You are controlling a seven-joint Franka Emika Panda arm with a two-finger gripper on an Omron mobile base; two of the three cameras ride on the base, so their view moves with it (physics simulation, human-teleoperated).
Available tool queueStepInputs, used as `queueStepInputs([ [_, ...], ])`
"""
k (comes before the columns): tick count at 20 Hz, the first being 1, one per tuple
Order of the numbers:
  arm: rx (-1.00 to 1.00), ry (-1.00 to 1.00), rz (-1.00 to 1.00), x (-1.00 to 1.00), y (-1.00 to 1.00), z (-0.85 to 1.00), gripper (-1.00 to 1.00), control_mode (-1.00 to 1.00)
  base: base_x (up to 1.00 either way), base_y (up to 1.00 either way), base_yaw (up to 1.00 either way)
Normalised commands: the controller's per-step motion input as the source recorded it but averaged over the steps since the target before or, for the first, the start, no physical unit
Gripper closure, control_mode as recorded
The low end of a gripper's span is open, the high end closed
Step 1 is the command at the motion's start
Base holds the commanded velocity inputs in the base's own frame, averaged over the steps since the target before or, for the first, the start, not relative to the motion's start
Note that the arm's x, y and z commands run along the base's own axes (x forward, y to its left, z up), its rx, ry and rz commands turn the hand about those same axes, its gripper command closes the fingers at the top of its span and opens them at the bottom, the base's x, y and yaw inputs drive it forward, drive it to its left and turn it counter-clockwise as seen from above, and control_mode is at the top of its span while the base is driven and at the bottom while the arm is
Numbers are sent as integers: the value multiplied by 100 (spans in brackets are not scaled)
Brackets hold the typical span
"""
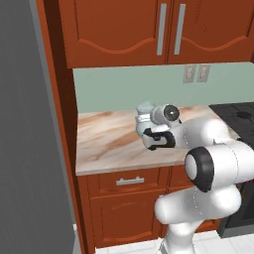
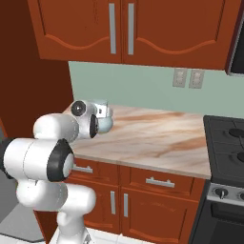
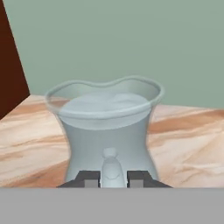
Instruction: Move the hotdog bun and peach from the top shelf to the second highest shelf to make space. Then, place the pitcher from the counter on the cleared top shelf.
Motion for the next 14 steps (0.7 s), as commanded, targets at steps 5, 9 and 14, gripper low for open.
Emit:
queueStepInputs([
  [5,0,0,14,-77,-30,100,100,-100,0,0,0],
  [9,0,8,6,-66,-24,100,100,-100,0,0,0],
  [14,0,24,1,-78,-8,100,100,-100,0,0,0],
])
